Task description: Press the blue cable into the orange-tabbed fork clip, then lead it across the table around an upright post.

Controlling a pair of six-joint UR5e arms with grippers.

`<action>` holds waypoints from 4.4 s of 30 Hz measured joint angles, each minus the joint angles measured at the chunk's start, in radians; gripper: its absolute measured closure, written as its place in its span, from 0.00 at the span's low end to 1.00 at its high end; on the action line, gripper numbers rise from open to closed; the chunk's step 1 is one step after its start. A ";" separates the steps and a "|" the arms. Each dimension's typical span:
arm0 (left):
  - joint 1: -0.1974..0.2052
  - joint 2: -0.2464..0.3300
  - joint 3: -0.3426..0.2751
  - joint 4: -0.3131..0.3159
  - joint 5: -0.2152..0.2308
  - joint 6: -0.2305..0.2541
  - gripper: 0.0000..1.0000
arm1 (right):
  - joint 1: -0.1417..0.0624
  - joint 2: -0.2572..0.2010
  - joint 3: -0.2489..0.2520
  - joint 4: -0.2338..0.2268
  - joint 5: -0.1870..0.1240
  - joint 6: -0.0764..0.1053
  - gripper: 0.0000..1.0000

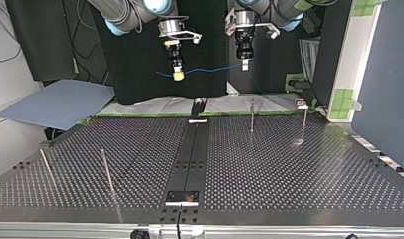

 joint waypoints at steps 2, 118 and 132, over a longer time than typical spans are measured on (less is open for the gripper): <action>0.000 0.000 0.000 0.000 0.000 0.000 1.00 | 0.000 0.000 0.000 0.000 0.000 0.000 1.00; -0.090 0.058 0.106 -0.180 -0.035 -0.038 1.00 | 0.034 0.152 -0.217 0.114 0.019 0.088 1.00; 0.012 0.180 0.111 -0.302 -0.012 -0.122 1.00 | 0.027 0.025 -0.332 0.241 -0.105 0.139 1.00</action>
